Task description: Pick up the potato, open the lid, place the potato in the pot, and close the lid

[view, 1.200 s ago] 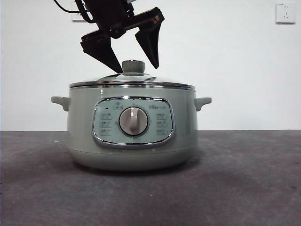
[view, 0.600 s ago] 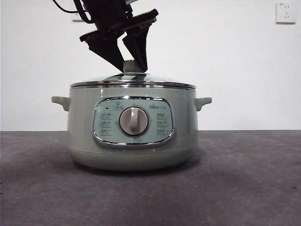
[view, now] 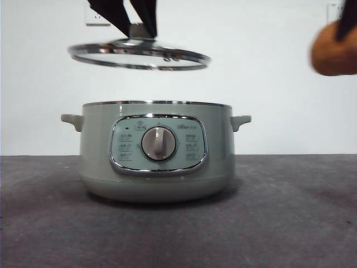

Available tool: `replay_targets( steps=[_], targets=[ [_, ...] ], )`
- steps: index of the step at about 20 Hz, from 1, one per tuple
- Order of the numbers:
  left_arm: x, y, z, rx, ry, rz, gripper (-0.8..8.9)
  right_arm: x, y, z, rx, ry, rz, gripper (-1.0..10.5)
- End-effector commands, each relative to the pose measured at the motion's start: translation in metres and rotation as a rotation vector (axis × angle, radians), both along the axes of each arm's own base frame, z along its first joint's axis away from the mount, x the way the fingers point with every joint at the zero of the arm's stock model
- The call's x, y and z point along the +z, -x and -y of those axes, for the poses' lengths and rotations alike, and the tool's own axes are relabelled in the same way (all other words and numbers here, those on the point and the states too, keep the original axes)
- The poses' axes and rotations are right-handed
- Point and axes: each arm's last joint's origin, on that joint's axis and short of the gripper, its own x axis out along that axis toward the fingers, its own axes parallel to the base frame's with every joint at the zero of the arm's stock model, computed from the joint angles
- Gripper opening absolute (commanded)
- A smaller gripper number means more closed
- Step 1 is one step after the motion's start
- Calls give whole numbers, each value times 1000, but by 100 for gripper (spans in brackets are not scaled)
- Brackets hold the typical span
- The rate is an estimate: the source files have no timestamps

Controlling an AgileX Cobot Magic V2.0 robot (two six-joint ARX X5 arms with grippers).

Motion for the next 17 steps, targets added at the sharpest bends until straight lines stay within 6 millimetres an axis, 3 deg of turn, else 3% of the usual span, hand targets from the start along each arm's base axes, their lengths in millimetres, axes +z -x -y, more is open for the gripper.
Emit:
replay_targets(
  steps=[1,6,9,13,17],
  targets=[
    [6,-6,-17,35,-35,35,-9,9,-20,-23,42,-30,11,-3],
    [6,-25,-61,168,-37,34,-9,24,-65,-90,136,-16,33,-4],
    [7,-34,-88,236,-24,35,-9,23,-91,-132,149,47,53,-4],
    [8,-43,-122,292,26,45,-9,-2,-127,-186,201,84,-1,-4],
    [8,-46,-141,343,23,44,-9,-40,-149,-225,239,135,-49,-4]
  ],
)
